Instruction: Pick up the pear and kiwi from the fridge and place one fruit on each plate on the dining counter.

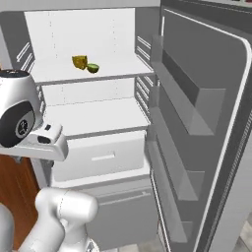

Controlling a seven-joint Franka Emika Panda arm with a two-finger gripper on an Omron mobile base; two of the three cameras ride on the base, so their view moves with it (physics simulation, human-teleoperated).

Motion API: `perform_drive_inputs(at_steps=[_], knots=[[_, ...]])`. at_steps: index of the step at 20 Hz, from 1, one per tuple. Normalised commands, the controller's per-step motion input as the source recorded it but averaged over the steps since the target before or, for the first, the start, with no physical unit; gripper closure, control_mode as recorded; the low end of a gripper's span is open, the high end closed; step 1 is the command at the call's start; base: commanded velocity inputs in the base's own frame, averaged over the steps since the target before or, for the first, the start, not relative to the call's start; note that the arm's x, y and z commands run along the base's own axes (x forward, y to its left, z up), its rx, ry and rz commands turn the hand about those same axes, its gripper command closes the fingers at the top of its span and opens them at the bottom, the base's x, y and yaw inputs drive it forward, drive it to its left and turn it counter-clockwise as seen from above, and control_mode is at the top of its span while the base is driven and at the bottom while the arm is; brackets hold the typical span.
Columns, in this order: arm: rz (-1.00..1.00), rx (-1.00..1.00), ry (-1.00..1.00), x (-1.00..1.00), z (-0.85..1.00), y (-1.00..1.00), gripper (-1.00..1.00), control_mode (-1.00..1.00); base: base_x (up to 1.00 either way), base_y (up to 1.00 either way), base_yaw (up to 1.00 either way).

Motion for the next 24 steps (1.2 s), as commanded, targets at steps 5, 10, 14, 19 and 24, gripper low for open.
perform_drive_inputs(at_steps=[5,10,14,19,24], knots=[[0.0,0.0,0.0,0.0,0.0,0.0,-1.0,1.0,0.63,-0.41,0.02],[0.0,0.0,0.0,0.0,0.0,0.0,-1.0,1.0,0.68,-0.24,0.04],[0.0,0.0,0.0,0.0,0.0,0.0,-1.0,1.0,0.08,0.01,0.0],[0.0,0.0,0.0,0.0,0.0,0.0,-1.0,1.0,0.21,0.43,0.02],[0.0,0.0,0.0,0.0,0.0,0.0,-1.0,1.0,0.14,0.31,0.09]])
